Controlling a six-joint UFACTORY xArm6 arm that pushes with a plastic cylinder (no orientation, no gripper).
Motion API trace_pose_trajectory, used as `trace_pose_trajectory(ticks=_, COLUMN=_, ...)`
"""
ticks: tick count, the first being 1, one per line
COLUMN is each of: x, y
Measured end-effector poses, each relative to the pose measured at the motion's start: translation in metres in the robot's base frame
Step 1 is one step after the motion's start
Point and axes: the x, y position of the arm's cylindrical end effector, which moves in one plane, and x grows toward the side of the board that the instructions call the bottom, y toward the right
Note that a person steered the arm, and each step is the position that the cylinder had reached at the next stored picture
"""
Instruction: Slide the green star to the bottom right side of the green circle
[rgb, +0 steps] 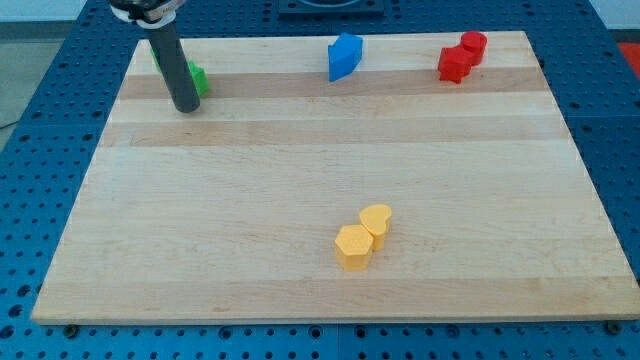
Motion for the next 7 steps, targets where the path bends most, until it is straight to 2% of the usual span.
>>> trace_pose_trajectory(ticks=5, x=-0.009, y=-0.045)
trace_pose_trajectory(ticks=6, x=0.027, y=0.000)
trace_pose_trajectory(ticks=7, x=0.024, y=0.036)
